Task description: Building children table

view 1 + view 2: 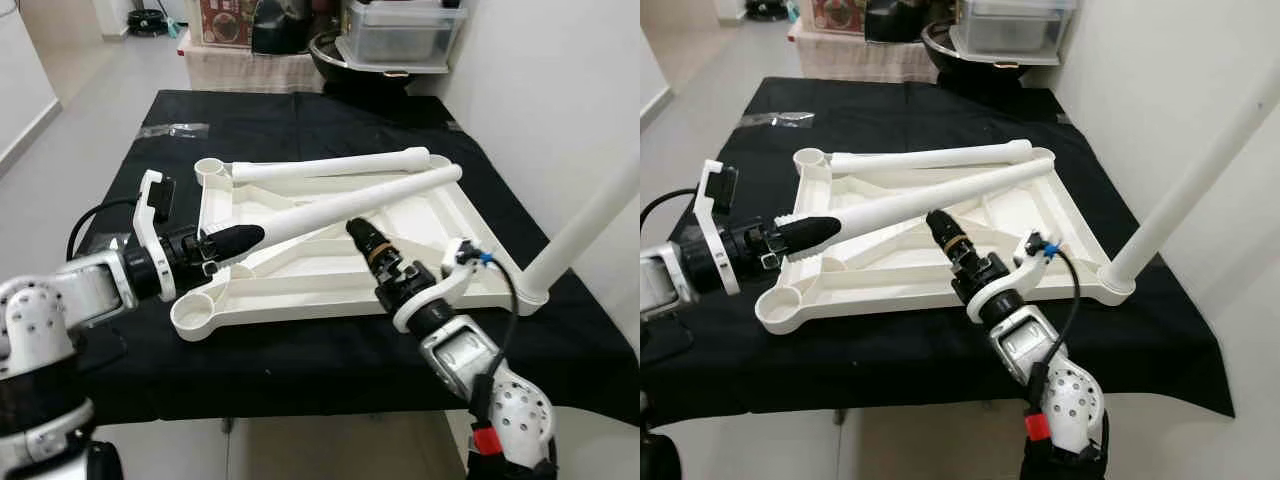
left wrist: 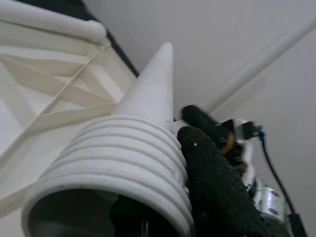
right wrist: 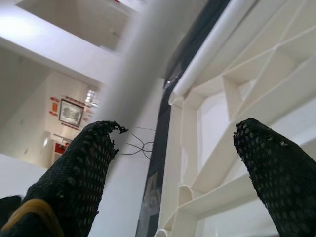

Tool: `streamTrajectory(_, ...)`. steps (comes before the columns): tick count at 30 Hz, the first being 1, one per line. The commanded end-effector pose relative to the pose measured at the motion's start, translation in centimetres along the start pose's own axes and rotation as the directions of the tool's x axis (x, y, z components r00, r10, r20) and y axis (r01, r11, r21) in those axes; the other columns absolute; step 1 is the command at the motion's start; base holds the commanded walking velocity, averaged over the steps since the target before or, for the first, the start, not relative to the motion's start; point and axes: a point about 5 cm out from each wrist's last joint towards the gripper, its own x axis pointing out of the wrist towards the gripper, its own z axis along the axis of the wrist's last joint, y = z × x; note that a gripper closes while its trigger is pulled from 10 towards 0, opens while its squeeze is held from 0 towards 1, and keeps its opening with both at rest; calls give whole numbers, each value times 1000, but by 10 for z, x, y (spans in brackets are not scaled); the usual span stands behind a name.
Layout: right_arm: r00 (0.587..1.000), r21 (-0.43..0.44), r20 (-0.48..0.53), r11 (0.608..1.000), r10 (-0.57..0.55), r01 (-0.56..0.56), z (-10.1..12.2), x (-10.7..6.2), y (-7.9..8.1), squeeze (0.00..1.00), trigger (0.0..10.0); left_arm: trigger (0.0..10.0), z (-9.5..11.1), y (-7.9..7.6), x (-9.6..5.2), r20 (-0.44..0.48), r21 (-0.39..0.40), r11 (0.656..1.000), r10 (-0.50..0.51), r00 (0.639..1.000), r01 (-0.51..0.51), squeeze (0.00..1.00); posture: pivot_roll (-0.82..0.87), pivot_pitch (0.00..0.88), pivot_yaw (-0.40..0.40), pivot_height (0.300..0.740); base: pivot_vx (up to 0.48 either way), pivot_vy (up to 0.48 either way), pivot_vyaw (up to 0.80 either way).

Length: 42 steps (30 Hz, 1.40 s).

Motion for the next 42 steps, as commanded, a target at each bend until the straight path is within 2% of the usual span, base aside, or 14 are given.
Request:
streamTrajectory(1,996,114,23,990,81,-83,-11,16,20,0,10000,0,1,-8,0,24,29,999,-29,999,28,0,100,50,-99,740,0,0,0)
streamTrajectory(6,998,142,7,988,69,-69,-11,26,22,0,10000,0,-2,-14,3,39,30,998,-62,997,61,0,101,50,-101,740,0,0,0)
streamTrajectory(9,992,149,25,981,122,-124,-1,31,33,0,10000,0,-7,-16,3,39,39,998,-60,997,59,0,110,44,-104,740,0,0,0)
streamTrajectory(12,988,143,24,977,154,-156,2,31,37,0,10000,0,-7,-15,1,43,43,998,-50,998,48,0,108,43,-104,740,0,0,0)
streamTrajectory(19,964,133,-25,956,265,-260,0,19,38,0,10000,0,1,-9,-5,89,55,998,0,996,-5,0,105,38,-102,740,0,0,0)
streamTrajectory(24,941,164,-54,932,335,-323,-4,9,40,0,10000,0,2,-8,-5,89,55,998,8,996,-13,0,104,34,-102,740,0,0,0)
streamTrajectory(31,938,175,-51,928,343,-330,-4,15,47,0,10000,0,-8,-15,4,76,31,999,-39,996,37,0,102,34,-101,740,0,0,0)
streamTrajectory(34,942,185,-45,930,332,-319,-5,21,46,0,10000,0,-18,-22,12,59,11,997,-83,995,82,0,105,38,-103,740,0,0,0)
streamTrajectory(39,948,185,-37,935,315,-303,-6,25,46,0,10000,0,-25,-27,16,56,-13,994,-104,993,105,0,107,34,-102,740,0,0,0)
streamTrajectory(42,956,183,-13,941,293,-286,-2,32,46,0,10000,0,-36,-33,19,37,-38,990,-135,990,136,0,110,28,-105,740,0,0,0)
